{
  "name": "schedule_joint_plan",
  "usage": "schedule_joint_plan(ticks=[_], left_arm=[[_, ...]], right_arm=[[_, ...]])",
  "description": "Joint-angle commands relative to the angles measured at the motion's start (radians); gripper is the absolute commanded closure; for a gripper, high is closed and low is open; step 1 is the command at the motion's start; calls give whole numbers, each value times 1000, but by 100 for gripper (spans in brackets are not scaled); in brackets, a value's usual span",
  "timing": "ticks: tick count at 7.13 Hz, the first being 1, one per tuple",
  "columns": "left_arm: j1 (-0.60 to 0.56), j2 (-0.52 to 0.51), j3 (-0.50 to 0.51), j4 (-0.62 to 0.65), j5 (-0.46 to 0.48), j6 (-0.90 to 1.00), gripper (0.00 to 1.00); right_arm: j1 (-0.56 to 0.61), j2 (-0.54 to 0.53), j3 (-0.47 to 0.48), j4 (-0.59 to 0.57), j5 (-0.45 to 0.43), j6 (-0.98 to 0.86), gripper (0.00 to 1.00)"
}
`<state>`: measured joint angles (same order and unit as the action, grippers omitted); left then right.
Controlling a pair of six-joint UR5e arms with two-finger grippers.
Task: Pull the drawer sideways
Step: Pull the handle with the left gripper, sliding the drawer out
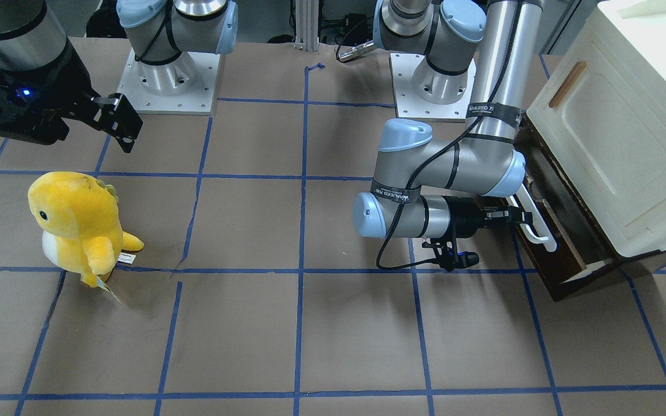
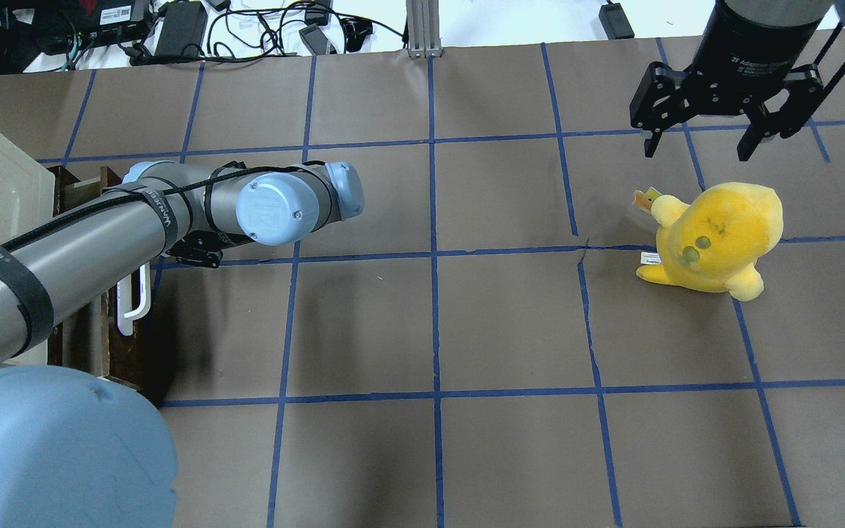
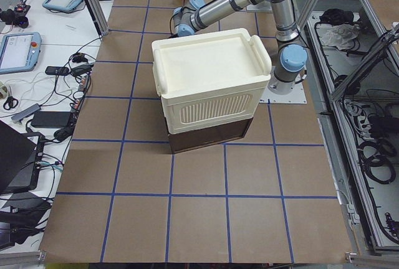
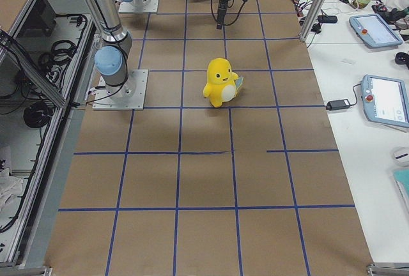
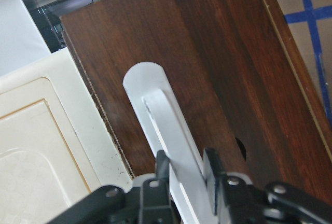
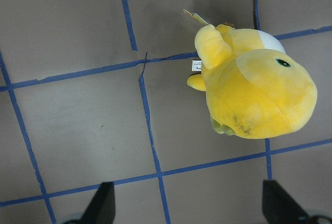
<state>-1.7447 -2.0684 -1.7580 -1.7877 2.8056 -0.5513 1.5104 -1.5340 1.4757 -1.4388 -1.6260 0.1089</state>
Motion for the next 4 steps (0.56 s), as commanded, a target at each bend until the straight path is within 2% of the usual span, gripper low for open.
schedule_joint_plan(ticks=[1, 4], left_arm=[[-7, -1, 0, -4, 6, 2, 83], [-19, -1, 0, -9, 8, 5, 83]], right_arm=[[1, 0, 0, 0, 0, 0, 0], [1, 0, 0, 0, 0, 0, 0]])
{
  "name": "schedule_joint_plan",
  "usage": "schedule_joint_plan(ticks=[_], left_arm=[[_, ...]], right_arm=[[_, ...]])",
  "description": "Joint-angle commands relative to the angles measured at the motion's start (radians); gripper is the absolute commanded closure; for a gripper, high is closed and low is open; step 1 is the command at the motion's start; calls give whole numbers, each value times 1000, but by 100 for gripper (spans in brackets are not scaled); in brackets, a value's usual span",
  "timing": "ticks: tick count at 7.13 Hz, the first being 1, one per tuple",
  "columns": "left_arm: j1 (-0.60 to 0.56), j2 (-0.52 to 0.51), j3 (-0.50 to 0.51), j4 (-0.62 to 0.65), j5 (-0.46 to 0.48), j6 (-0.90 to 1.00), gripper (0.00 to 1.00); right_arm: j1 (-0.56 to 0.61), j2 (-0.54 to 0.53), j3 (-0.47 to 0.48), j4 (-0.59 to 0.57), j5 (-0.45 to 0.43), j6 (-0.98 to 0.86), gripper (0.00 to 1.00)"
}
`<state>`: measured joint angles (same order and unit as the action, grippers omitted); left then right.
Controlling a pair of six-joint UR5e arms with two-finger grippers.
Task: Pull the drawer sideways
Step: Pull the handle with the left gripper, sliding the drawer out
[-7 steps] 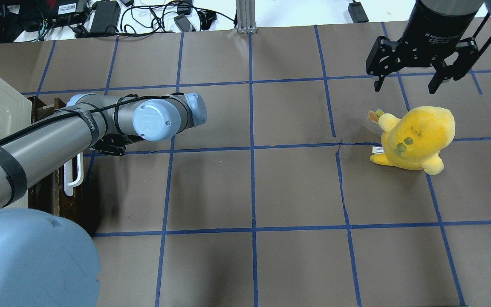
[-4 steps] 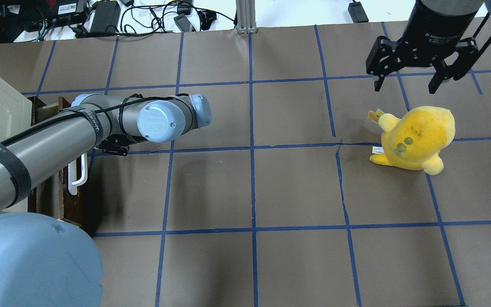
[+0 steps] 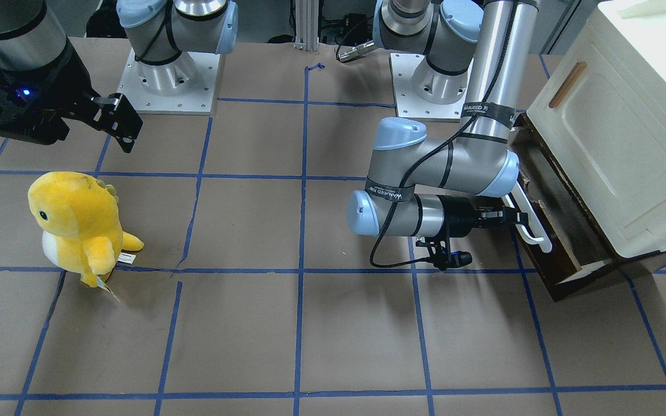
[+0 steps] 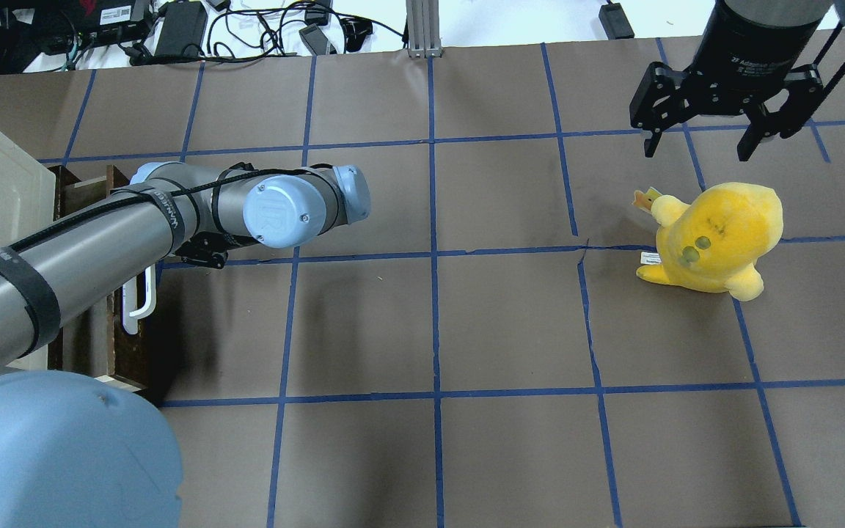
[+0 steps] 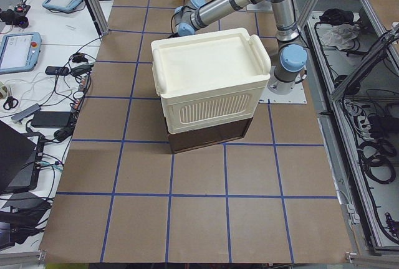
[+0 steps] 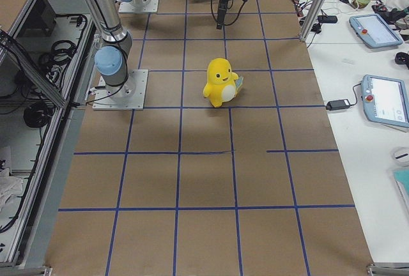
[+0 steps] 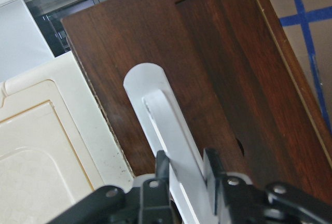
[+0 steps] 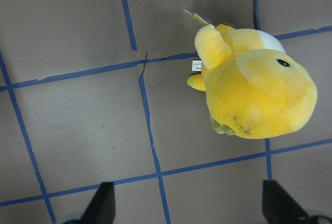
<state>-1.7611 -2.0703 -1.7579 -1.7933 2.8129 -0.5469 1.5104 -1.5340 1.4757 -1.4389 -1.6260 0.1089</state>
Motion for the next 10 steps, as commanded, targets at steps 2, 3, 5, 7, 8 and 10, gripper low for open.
schedule_joint_plan(ticks=[2, 3, 5, 7, 8, 10], left_arm=[[-15, -1, 2, -3, 0, 2, 84], [-17, -1, 2, -3, 0, 4, 84], [-27, -1, 2, -3, 0, 4, 84], [-31, -1, 2, -4, 0, 8, 84], [-37, -1, 3, -4, 7, 10, 84], [-40, -1, 3, -4, 14, 10, 84]], right_arm=[[1, 0, 0, 0, 0, 0, 0], [1, 0, 0, 0, 0, 0, 0], [1, 0, 0, 0, 0, 0, 0], [1, 0, 0, 0, 0, 0, 0], [1, 0, 0, 0, 0, 0, 0], [1, 0, 0, 0, 0, 0, 0]])
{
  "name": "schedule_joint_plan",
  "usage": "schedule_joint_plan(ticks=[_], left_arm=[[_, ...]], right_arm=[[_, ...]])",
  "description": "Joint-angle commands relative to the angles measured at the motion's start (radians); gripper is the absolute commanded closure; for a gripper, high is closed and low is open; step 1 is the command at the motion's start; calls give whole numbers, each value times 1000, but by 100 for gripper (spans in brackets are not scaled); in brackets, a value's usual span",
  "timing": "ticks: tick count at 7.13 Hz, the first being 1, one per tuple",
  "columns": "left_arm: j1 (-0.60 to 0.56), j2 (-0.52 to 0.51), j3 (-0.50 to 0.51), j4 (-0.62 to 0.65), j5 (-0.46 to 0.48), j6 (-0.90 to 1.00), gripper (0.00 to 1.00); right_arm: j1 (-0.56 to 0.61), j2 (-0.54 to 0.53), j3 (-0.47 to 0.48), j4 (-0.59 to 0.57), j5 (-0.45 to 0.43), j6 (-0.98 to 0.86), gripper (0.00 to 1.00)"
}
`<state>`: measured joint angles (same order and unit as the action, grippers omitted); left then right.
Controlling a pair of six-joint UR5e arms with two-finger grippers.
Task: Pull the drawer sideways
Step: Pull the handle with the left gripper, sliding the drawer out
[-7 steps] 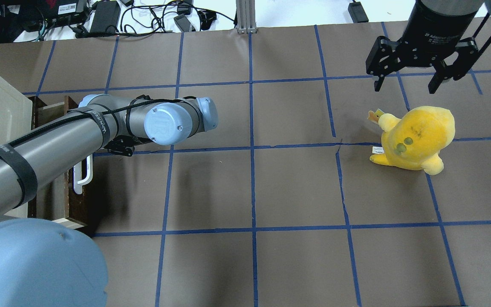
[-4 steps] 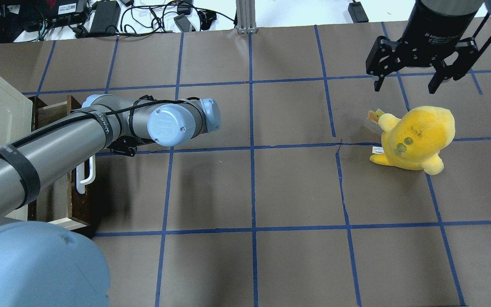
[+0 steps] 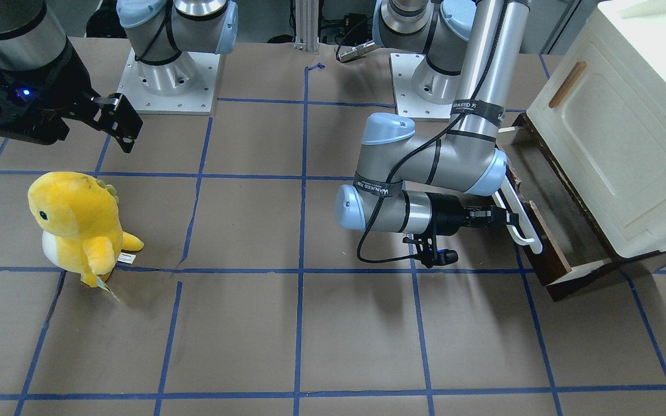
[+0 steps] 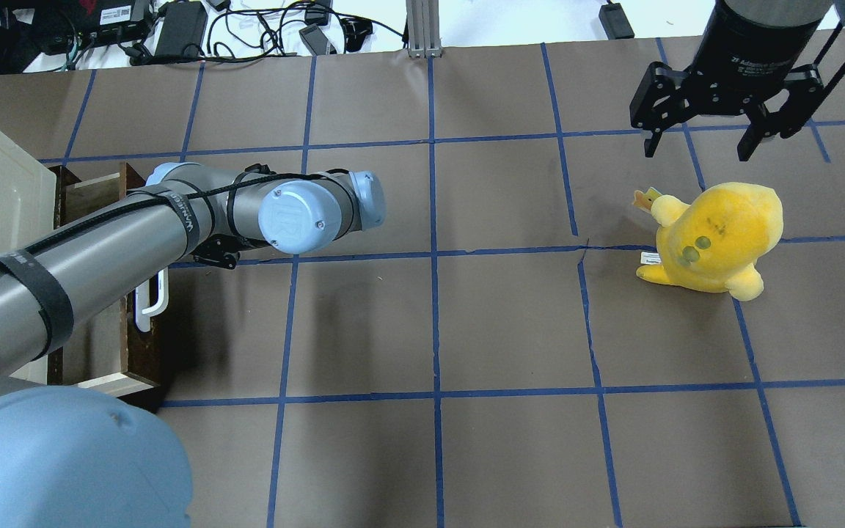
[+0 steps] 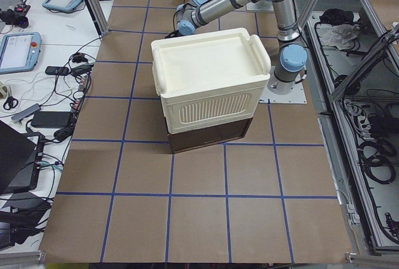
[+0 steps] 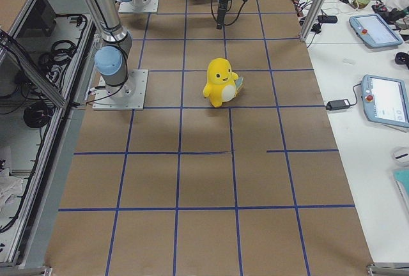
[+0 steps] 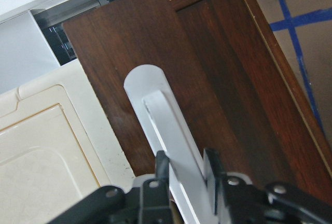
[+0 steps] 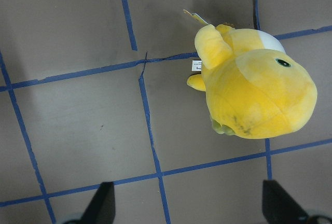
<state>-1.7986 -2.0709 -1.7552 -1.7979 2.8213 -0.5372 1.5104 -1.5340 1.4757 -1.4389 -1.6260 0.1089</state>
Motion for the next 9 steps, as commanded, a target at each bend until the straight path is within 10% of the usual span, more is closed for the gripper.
schedule_joint_plan(ticks=[1, 9], left_arm=[[-4, -3, 0, 0, 10, 0, 84], [-39, -14, 13, 0, 12, 2, 85]], right_arm=[[1, 0, 0, 2, 0, 0, 0], [1, 0, 0, 0, 0, 0, 0]])
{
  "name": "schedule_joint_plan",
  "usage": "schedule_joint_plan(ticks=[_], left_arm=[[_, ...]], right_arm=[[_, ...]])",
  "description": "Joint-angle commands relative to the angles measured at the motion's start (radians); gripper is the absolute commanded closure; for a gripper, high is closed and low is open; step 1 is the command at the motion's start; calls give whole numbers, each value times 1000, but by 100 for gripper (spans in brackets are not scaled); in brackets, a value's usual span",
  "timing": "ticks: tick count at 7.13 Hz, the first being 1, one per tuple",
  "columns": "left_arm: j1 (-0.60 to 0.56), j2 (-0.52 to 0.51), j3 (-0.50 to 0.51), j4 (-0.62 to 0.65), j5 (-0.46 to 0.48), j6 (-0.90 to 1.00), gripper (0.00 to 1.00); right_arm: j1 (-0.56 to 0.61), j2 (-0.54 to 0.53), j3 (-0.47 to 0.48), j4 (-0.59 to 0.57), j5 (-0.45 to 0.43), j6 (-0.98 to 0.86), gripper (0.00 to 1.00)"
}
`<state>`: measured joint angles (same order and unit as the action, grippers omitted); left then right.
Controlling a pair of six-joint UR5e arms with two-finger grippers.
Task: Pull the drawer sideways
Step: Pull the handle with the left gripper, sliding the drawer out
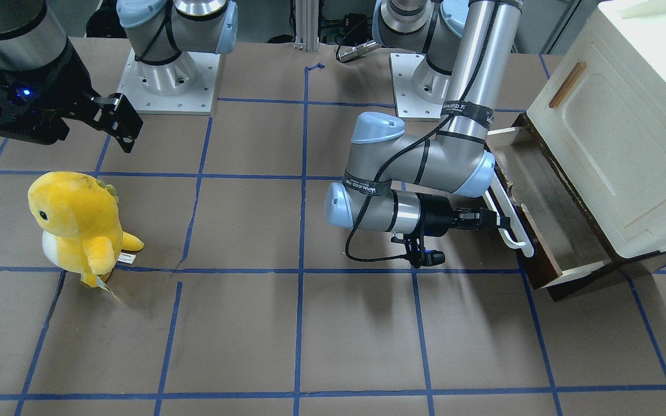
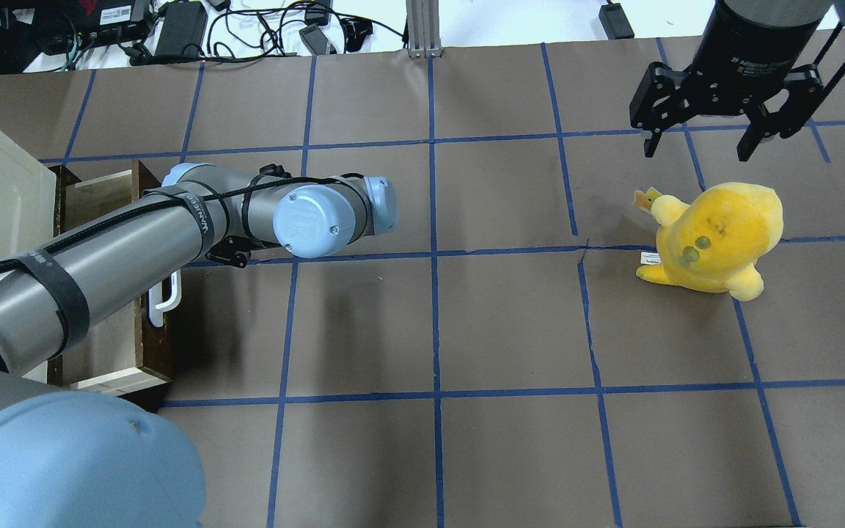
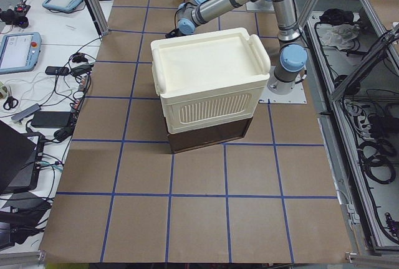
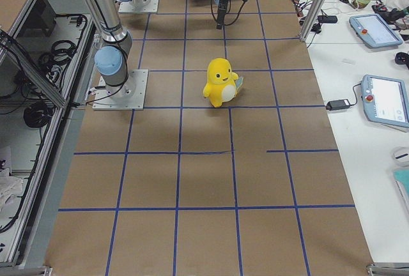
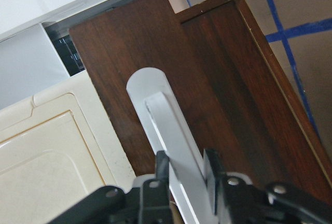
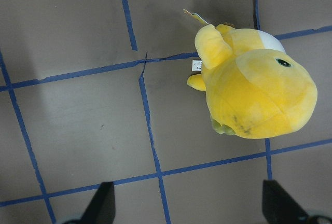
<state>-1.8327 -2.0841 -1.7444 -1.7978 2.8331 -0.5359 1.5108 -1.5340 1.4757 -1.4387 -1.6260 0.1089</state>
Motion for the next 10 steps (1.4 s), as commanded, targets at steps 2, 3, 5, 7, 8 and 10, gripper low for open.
schedule_joint_plan(ticks=[2, 3, 5, 7, 8, 10], left_arm=[[-8, -1, 2, 0, 0, -1, 86], [-10, -1, 0, -2, 0, -3, 86], [-23, -1, 0, 0, 0, -12, 86], [-25, -1, 2, -2, -1, -12, 86], [-25, 2, 2, 5, -1, -12, 76], [-25, 27, 3, 20, -6, -21, 0]], right_arm=[[0, 0, 0, 1, 0, 0, 0], [0, 0, 0, 1, 0, 0, 0], [0, 0, 0, 0, 0, 0, 0], [0, 0, 0, 0, 0, 0, 0], [-1, 0, 0, 0, 0, 0, 0], [0, 0, 0, 1, 0, 0, 0]])
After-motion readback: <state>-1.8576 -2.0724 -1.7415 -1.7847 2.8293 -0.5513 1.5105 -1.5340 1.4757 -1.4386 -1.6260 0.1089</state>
